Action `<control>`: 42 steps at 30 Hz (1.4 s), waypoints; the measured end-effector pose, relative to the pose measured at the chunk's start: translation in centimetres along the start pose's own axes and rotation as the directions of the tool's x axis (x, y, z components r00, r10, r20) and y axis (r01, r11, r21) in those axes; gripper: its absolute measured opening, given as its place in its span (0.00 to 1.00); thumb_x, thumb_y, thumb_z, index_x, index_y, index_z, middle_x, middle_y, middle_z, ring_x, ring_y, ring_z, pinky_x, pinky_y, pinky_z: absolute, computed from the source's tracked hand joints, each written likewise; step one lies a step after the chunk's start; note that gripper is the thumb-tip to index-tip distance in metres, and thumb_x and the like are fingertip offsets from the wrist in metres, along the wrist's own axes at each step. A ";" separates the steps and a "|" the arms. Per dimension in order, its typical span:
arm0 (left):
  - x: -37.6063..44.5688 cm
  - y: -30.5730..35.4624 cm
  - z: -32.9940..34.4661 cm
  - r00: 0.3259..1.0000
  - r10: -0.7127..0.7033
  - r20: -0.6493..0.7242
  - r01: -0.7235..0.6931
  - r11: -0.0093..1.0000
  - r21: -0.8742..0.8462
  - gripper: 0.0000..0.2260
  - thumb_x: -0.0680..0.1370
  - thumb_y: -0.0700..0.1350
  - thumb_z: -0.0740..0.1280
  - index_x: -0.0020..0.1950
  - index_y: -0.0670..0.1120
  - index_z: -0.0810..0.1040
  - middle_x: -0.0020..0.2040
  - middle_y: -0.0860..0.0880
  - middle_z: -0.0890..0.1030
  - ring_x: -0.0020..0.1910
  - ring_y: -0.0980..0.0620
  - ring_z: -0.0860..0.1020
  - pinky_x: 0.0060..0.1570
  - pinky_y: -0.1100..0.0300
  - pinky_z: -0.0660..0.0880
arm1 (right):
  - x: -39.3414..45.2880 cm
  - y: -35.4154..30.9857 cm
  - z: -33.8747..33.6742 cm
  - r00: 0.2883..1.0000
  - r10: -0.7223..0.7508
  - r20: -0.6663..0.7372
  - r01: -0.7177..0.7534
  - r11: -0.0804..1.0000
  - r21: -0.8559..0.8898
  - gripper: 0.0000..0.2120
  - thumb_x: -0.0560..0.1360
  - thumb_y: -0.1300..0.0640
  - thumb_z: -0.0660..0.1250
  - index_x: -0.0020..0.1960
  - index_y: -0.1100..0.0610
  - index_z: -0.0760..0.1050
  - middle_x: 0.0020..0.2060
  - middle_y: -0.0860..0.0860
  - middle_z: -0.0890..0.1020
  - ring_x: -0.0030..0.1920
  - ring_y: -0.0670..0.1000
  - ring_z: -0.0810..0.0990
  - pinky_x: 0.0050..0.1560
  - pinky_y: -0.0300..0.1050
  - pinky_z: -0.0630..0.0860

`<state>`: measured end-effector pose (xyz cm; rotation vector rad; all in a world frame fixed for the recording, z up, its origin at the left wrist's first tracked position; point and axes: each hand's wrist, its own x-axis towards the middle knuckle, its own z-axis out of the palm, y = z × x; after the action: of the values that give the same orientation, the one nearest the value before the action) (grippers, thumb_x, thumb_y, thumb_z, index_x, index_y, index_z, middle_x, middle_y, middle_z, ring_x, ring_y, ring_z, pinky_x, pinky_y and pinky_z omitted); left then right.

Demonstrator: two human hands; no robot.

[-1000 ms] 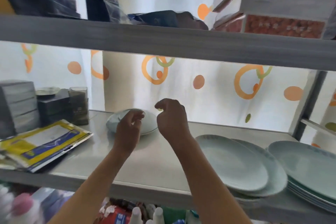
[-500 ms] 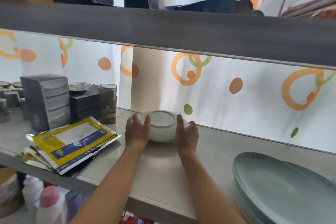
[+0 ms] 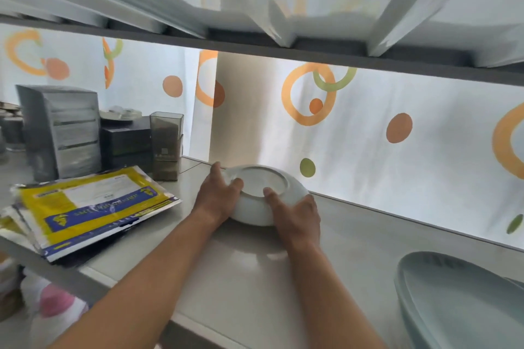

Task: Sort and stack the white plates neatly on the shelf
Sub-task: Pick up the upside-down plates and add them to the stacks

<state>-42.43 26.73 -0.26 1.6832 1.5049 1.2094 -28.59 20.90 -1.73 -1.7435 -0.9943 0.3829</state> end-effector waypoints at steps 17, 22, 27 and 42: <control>-2.6 3.0 -3.2 0.944 0.214 -0.250 -0.328 0.658 -0.678 0.24 0.70 0.51 0.61 0.67 0.53 0.70 0.59 0.57 0.77 0.58 0.59 0.75 0.53 0.65 0.71 | -2.9 -4.6 -3.1 0.918 -0.275 -0.284 0.361 0.876 0.319 0.33 0.65 0.42 0.69 0.67 0.51 0.66 0.60 0.49 0.76 0.61 0.52 0.75 0.62 0.54 0.73; -2.6 2.9 -3.8 0.941 0.247 -0.232 -0.335 0.572 -0.749 0.18 0.76 0.51 0.60 0.63 0.47 0.74 0.57 0.48 0.79 0.55 0.54 0.75 0.56 0.56 0.71 | -4.0 -5.0 -3.4 0.847 -0.458 -0.270 0.518 0.826 0.222 0.35 0.71 0.49 0.69 0.72 0.51 0.57 0.71 0.47 0.67 0.69 0.52 0.68 0.67 0.55 0.69; -2.5 3.0 -5.3 0.990 0.081 -0.116 -0.138 0.369 -0.919 0.18 0.80 0.54 0.56 0.36 0.52 0.78 0.34 0.54 0.78 0.38 0.55 0.76 0.41 0.57 0.69 | -4.6 -4.8 -3.5 0.796 -0.554 -0.243 0.597 0.785 0.168 0.32 0.72 0.60 0.69 0.69 0.48 0.56 0.71 0.47 0.69 0.68 0.51 0.70 0.66 0.54 0.70; -1.8 1.2 -5.9 0.974 -0.207 0.087 0.170 0.430 -0.887 0.06 0.80 0.38 0.62 0.51 0.44 0.78 0.47 0.45 0.81 0.43 0.47 0.80 0.40 0.53 0.81 | -4.0 -4.8 -4.9 0.985 -0.129 0.111 0.018 0.726 0.688 0.34 0.68 0.75 0.49 0.66 0.56 0.76 0.53 0.46 0.83 0.49 0.42 0.82 0.54 0.42 0.80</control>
<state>-47.05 23.88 2.87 0.7201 0.7266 1.5132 -29.86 15.26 3.70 -0.9995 -0.8683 0.7392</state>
